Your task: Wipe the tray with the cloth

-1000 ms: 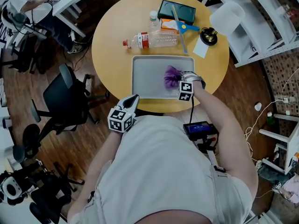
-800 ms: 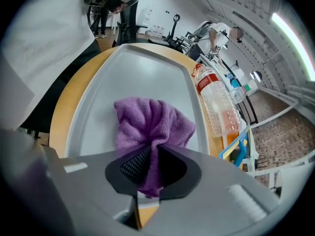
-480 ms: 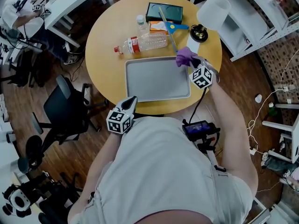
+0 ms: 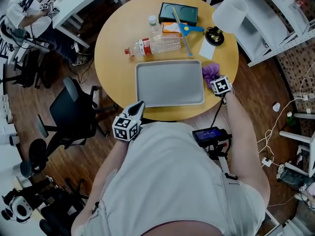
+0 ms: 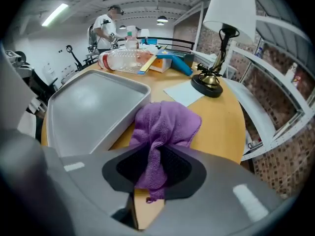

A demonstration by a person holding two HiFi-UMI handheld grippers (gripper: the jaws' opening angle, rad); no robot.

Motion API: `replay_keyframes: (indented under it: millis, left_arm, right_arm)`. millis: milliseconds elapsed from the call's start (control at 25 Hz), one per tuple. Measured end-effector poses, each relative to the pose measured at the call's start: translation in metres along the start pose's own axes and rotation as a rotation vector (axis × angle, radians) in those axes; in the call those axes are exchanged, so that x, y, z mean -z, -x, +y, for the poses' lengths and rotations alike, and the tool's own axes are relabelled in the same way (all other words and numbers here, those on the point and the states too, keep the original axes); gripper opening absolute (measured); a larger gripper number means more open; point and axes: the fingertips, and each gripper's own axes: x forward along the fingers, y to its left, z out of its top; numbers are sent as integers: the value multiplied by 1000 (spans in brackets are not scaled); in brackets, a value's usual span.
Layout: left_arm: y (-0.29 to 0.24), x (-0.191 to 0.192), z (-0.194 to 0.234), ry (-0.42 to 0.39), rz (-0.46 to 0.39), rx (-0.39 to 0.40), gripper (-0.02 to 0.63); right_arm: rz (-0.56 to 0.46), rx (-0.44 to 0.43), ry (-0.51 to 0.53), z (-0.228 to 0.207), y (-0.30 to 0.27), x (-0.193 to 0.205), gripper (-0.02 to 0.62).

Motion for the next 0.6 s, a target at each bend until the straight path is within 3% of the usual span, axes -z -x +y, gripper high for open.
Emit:
replay_keyframes:
  millis: [120, 200, 280, 320, 440, 600]
  left_arm:
    - [-2, 0, -2, -5, 5, 10, 0]
    - [-5, -3, -3, -13, -1, 22, 0]
    - [-10, -8, -3, -20, -12, 33, 0]
    - [-13, -12, -3, -26, -19, 38, 0]
    - [-20, -30, -9, -47, -50, 63, 0]
    - [-27, -52, -20, -73, -89, 91, 0]
  right_arm:
    - [-46, -23, 14, 3, 11, -9, 164]
    - [-126, -12, 32, 2, 31, -22, 161]
    - [-248, -6, 39, 8, 62, -41, 101]
    - [-320, -25, 24, 15, 80, -53, 27]
    - [-523, -197, -17, 59, 137, -85, 2]
    - [-680, -341, 98, 114, 189, -105, 2]
